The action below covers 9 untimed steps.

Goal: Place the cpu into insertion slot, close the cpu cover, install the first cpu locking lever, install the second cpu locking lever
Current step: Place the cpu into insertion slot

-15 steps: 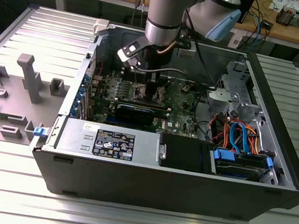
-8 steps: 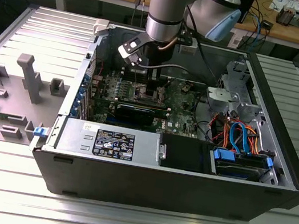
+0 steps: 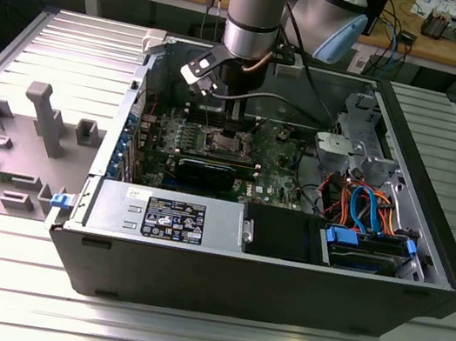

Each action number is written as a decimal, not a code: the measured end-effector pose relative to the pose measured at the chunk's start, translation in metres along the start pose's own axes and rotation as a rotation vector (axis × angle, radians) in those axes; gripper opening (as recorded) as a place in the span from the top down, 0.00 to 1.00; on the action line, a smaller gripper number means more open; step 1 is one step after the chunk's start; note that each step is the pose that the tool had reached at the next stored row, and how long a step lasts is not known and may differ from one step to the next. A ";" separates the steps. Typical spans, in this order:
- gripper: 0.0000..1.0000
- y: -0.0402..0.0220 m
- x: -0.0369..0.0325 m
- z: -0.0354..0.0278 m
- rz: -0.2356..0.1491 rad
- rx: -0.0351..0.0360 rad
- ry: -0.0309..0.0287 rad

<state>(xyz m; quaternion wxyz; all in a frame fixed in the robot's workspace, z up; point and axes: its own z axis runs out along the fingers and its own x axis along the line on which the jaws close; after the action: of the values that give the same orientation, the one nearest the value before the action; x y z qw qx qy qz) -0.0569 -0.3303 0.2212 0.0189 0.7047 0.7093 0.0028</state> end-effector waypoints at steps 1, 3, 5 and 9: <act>0.89 0.0001 0.0000 -0.0012 0.000 0.0001 -0.0004; 0.89 0.0002 -0.0002 -0.0074 0.000 0.0001 -0.0015; 0.89 0.0003 -0.0002 -0.0105 0.000 0.0000 -0.0014; 0.89 0.0006 -0.0004 -0.0190 0.000 0.0000 -0.0014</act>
<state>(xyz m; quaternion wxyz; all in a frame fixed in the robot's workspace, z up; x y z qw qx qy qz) -0.0569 -0.3303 0.2403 0.0194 0.7047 0.7093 0.0023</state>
